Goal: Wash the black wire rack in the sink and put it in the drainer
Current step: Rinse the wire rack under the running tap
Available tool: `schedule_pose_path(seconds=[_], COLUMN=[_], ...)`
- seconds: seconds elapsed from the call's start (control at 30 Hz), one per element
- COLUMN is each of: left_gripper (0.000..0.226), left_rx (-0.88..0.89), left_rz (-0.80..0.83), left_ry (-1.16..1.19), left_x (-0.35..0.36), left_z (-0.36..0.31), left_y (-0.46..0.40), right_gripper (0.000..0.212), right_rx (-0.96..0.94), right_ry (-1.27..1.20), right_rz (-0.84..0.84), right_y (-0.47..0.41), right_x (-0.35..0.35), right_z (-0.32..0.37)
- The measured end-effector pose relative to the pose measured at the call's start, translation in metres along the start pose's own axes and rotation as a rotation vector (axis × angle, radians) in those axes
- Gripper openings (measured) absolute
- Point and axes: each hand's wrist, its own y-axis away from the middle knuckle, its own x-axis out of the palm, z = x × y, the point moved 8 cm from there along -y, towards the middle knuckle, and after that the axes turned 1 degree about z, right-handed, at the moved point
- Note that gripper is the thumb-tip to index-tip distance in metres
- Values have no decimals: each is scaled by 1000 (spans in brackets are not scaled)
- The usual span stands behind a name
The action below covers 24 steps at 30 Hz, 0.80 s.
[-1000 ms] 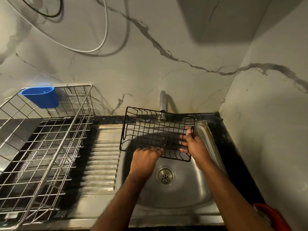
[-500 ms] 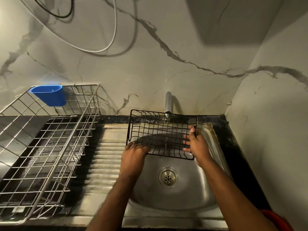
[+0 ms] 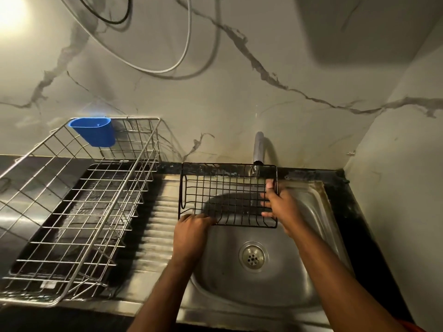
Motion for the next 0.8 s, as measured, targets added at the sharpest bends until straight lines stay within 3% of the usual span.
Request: schedule_pose_path(seconds=[0.2, 0.57, 0.8], left_gripper=[24, 28, 25], left_rx=[-47, -24, 9], left_rz=[55, 1, 9], left_ry=[15, 82, 152], left_x=[8, 7, 17], left_z=[6, -23, -47], left_y=[5, -12, -24], right_gripper=[40, 43, 17], right_rx=[86, 36, 5], right_ry=[21, 29, 74], right_rz=[44, -54, -135], right_y=[-3, -9, 6], right_x=[6, -32, -69], right_z=[-25, -7, -3])
